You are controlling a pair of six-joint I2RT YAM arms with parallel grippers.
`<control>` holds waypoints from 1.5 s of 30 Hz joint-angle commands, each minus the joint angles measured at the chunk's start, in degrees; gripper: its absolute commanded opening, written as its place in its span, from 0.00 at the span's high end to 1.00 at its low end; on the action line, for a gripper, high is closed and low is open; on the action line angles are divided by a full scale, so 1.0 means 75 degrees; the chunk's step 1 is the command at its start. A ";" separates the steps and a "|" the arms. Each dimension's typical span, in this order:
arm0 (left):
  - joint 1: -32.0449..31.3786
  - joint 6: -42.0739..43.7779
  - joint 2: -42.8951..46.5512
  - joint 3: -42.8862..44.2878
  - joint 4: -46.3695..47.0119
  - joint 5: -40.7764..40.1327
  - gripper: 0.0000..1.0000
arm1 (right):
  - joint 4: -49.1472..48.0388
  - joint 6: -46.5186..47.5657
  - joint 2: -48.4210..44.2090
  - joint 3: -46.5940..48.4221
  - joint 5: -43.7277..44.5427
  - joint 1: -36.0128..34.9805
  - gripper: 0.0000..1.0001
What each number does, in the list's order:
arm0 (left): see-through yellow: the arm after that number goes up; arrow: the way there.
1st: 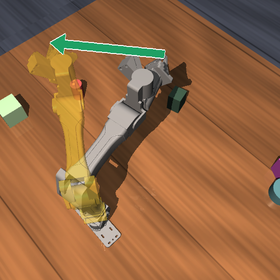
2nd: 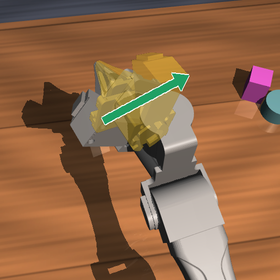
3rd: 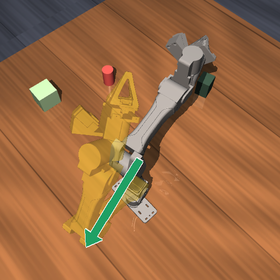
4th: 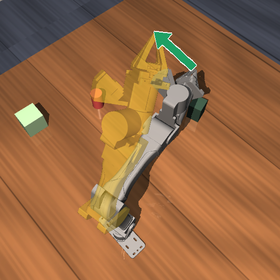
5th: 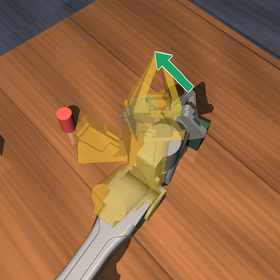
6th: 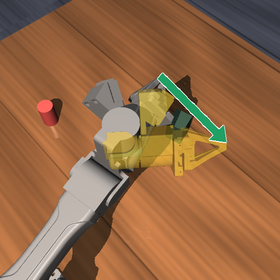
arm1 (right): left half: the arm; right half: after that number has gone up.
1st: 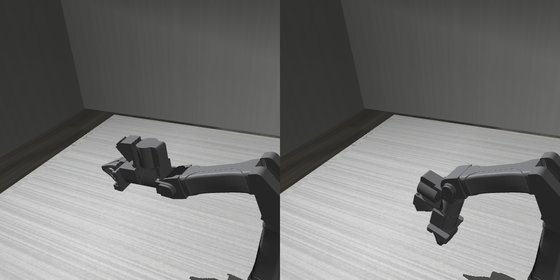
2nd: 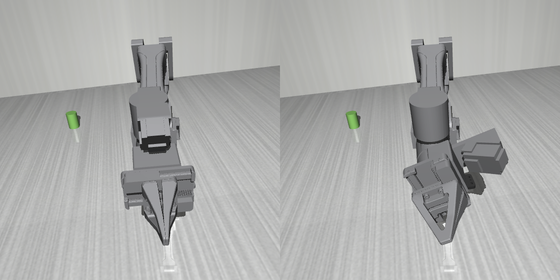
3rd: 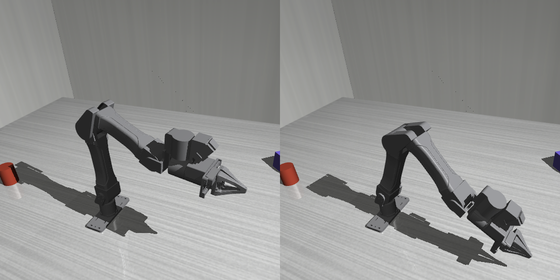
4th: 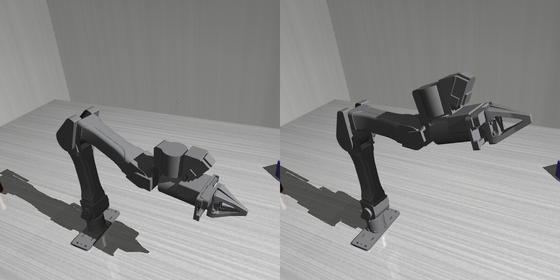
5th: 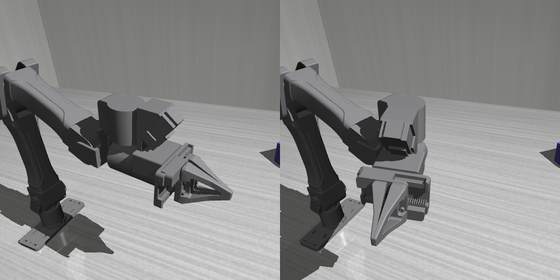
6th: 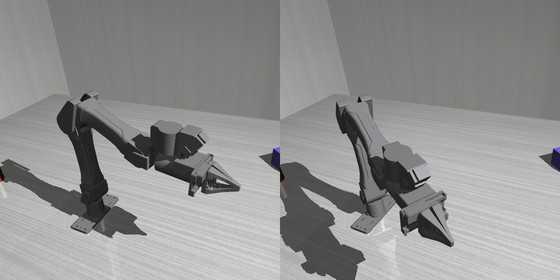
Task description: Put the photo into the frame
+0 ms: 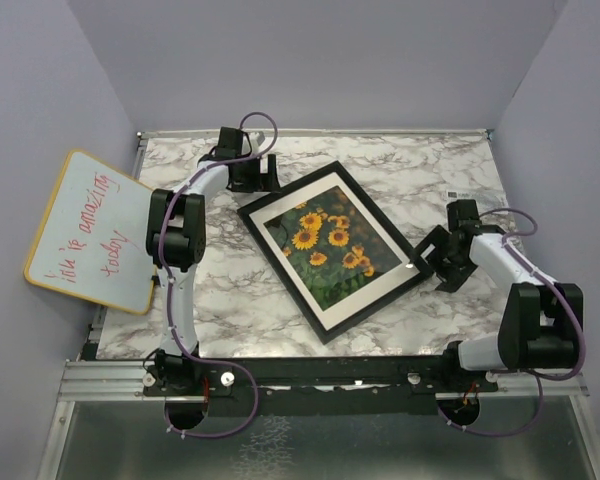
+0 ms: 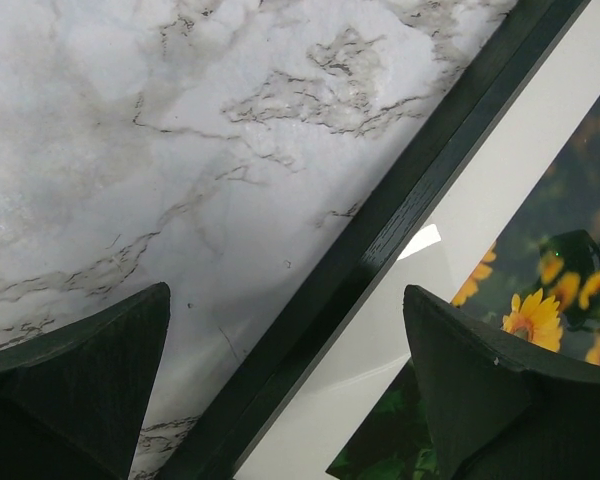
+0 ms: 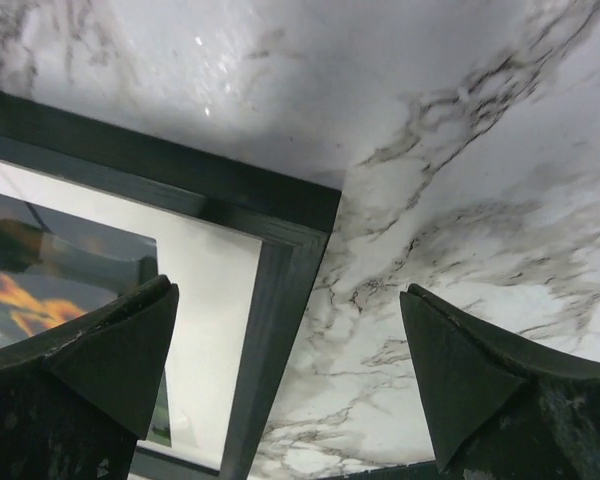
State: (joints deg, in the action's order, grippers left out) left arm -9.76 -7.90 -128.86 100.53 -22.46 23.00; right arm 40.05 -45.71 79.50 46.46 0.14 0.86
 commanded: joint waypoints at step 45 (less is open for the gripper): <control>-0.0140 -0.2294 0.5965 -0.5798 -0.0152 -0.1564 0.74 | -0.1756 0.1180 0.2630 0.3865 -0.0071 0.0227 0.28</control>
State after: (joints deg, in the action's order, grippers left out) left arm -10.79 -24.60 -89.58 54.22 -21.47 15.05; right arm 18.65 -34.76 106.39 76.75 -11.49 1.98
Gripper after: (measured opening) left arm 0.207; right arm 0.713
